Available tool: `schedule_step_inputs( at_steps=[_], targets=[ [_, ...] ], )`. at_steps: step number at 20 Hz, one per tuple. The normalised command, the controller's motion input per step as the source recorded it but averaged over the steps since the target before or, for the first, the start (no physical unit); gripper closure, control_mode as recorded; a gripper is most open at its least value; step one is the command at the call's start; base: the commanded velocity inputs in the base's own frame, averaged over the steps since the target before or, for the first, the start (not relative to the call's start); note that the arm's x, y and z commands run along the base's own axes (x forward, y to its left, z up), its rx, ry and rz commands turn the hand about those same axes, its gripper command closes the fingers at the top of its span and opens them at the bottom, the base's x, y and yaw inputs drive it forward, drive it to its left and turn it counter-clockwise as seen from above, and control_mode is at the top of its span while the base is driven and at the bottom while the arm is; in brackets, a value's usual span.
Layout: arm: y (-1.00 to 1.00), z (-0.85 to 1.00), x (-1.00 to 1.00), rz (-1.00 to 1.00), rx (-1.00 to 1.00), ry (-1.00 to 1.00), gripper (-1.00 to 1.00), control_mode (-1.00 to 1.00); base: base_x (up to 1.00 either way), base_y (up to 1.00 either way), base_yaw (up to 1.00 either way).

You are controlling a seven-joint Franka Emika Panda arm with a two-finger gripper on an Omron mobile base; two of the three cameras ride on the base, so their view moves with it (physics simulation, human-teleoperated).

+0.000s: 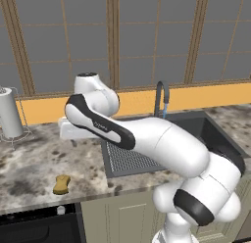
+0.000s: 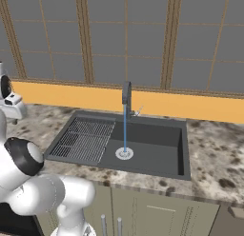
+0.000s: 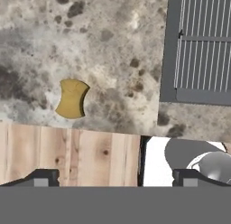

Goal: Soak the sponge with water for a few seconds and then drop it inside the sink.

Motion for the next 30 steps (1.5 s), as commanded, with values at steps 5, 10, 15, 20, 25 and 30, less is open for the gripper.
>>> schedule_step_inputs(
  at_steps=[5,10,15,20,25,30],
  targets=[
    [0.11,-0.35,0.00,0.00,-0.02,-0.01,-1.00,-1.00,0.00,0.00,0.00],
    [0.01,-0.44,0.00,0.00,0.00,-0.05,-1.00,-1.00,0.00,0.00,0.00],
    [0.03,-0.35,0.00,0.00,0.01,-0.07,-1.00,-1.00,0.00,0.00,0.00],
    [0.14,-0.26,0.01,0.00,0.02,-0.05,-1.00,-1.00,0.00,0.00,0.00],
    [0.17,-0.16,0.16,0.00,0.09,0.00,-1.00,-1.00,0.00,0.00,0.00],
    [0.15,-0.03,0.25,0.00,0.09,0.00,-1.00,-1.00,0.00,0.00,0.00]
  ],
)
